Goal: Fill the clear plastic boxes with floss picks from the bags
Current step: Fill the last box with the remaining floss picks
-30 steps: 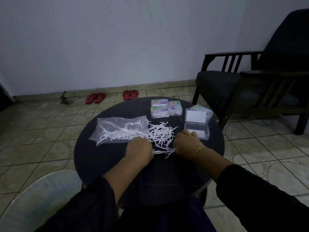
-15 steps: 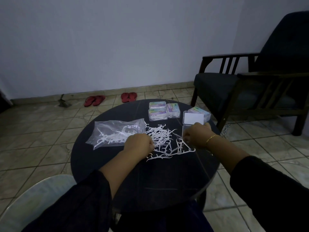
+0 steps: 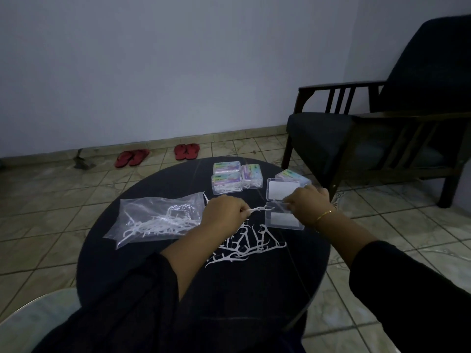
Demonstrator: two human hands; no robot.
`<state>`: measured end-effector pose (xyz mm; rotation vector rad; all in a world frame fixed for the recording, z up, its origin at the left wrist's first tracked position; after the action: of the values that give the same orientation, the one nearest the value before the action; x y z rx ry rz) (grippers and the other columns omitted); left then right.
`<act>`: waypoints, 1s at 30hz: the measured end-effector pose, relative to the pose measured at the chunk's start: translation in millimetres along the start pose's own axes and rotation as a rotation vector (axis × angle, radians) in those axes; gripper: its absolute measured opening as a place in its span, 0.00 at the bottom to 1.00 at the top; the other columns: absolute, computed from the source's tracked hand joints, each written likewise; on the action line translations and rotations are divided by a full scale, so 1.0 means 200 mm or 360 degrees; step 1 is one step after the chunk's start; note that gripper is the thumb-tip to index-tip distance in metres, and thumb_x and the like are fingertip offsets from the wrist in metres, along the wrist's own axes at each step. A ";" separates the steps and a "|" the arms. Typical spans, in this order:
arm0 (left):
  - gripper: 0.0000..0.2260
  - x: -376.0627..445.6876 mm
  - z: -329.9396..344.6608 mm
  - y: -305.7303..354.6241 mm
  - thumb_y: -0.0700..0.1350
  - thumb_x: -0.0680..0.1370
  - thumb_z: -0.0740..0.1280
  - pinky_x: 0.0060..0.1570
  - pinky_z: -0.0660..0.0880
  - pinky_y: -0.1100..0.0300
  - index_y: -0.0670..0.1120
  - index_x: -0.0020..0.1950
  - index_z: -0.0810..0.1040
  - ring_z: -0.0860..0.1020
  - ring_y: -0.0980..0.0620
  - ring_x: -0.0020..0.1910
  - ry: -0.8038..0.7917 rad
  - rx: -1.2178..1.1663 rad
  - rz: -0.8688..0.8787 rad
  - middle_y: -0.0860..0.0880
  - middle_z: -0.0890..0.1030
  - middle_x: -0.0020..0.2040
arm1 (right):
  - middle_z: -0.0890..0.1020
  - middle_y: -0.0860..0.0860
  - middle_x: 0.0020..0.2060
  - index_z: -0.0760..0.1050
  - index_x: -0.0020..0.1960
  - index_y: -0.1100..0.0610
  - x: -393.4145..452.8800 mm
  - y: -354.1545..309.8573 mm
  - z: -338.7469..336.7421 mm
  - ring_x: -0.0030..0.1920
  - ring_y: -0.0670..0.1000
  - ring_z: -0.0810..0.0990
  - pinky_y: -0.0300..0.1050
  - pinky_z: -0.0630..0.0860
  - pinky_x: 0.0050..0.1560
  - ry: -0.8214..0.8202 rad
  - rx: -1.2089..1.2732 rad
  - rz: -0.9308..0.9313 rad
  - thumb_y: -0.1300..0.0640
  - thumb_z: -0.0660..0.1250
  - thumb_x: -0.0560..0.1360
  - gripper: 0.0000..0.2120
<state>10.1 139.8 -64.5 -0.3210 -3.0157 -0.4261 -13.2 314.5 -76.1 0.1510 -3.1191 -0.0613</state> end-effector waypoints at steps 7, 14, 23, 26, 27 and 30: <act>0.12 0.15 0.06 0.22 0.54 0.80 0.61 0.47 0.68 0.59 0.55 0.57 0.81 0.75 0.48 0.53 0.0019 0.0184 0.0225 0.48 0.80 0.51 | 0.73 0.51 0.64 0.72 0.65 0.48 0.00 0.15 -0.01 0.65 0.53 0.67 0.54 0.63 0.65 0.0080 0.0234 0.0146 0.50 0.55 0.81 0.15; 0.14 0.22 0.16 0.38 0.55 0.80 0.61 0.55 0.68 0.56 0.55 0.62 0.79 0.72 0.44 0.58 -0.0175 0.0343 0.0351 0.44 0.76 0.57 | 0.75 0.51 0.60 0.76 0.60 0.50 -0.01 0.18 0.00 0.63 0.52 0.68 0.53 0.64 0.62 0.0102 0.0272 0.0096 0.51 0.55 0.81 0.14; 0.14 0.13 0.11 0.23 0.55 0.80 0.61 0.51 0.70 0.55 0.55 0.62 0.79 0.72 0.48 0.55 -0.0070 0.0201 0.0460 0.52 0.82 0.56 | 0.78 0.50 0.55 0.78 0.59 0.48 -0.07 0.01 -0.07 0.57 0.52 0.72 0.47 0.69 0.56 0.0258 0.0331 -0.0162 0.51 0.57 0.80 0.14; 0.13 0.04 0.07 0.15 0.54 0.80 0.61 0.53 0.70 0.55 0.55 0.61 0.80 0.72 0.48 0.57 -0.0095 0.0182 0.0398 0.53 0.81 0.57 | 0.81 0.50 0.49 0.81 0.54 0.51 -0.09 -0.10 -0.03 0.50 0.50 0.75 0.44 0.73 0.51 0.0113 0.0374 -0.0234 0.51 0.60 0.79 0.12; 0.13 0.01 0.07 0.12 0.55 0.79 0.61 0.54 0.71 0.55 0.55 0.60 0.81 0.72 0.49 0.58 -0.0118 0.0185 0.0365 0.53 0.81 0.57 | 0.82 0.51 0.48 0.81 0.53 0.51 -0.10 -0.13 -0.01 0.49 0.50 0.76 0.44 0.75 0.51 0.0021 0.0374 -0.0244 0.50 0.60 0.78 0.12; 0.13 -0.08 0.07 0.05 0.57 0.77 0.63 0.53 0.72 0.57 0.56 0.57 0.82 0.73 0.52 0.59 -0.0179 0.0170 0.0280 0.56 0.82 0.54 | 0.80 0.52 0.52 0.80 0.55 0.52 -0.14 -0.20 0.08 0.54 0.52 0.76 0.46 0.75 0.54 -0.0270 0.0175 -0.0247 0.45 0.63 0.76 0.15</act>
<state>26.1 150.1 -77.2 -0.6153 -3.0677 -0.2391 18.7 277.8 -93.4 0.4112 -3.2739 0.1012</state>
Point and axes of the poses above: each hand's wrist, its own x-axis towards the middle knuckle, its own z-axis out of the palm, y = z × x, the point moved 8 cm from there along x, towards the middle knuckle
